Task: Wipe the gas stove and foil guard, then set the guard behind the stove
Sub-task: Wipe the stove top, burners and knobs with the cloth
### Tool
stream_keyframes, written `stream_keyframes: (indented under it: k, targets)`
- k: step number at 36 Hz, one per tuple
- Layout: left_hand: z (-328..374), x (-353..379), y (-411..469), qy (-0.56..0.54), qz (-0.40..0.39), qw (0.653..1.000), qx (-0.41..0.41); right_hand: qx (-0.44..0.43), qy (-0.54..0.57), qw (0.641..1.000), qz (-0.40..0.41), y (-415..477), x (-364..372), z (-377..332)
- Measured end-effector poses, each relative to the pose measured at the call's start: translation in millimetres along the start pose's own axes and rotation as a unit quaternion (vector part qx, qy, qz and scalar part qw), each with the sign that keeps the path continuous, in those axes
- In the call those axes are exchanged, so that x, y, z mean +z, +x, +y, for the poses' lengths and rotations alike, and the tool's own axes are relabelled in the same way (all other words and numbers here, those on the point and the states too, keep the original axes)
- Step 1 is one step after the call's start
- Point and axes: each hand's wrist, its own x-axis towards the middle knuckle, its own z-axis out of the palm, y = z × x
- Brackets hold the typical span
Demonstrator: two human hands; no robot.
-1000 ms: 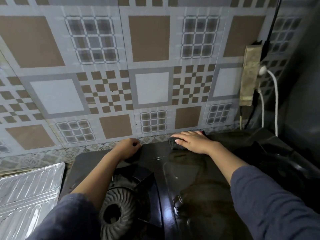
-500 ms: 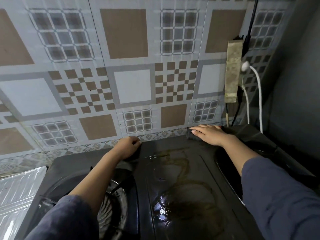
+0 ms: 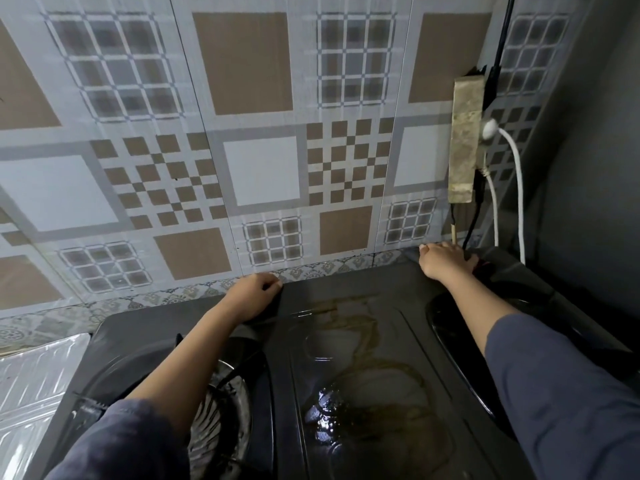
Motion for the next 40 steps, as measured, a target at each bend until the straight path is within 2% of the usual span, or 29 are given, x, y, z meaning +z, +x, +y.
stream_keyframes:
  k: [5,14,27,40]
  targets:
    - [-4,1,-2,0.016,0.007,1.000,0.000,0.057,0.014,0.998,0.005,-5,5,-13]
    - [-7,3,-5,0.032,0.012,0.999,0.007,0.059,0.042,0.997,0.012,-14,7,-18]
    - [-8,2,-10,0.020,0.001,1.000,0.003,0.000,0.027,0.999,-0.026,-48,18,-54]
    - [-13,-10,-22,0.046,-0.029,0.998,0.022,-0.108,0.034,0.993,-0.024,-105,43,-105]
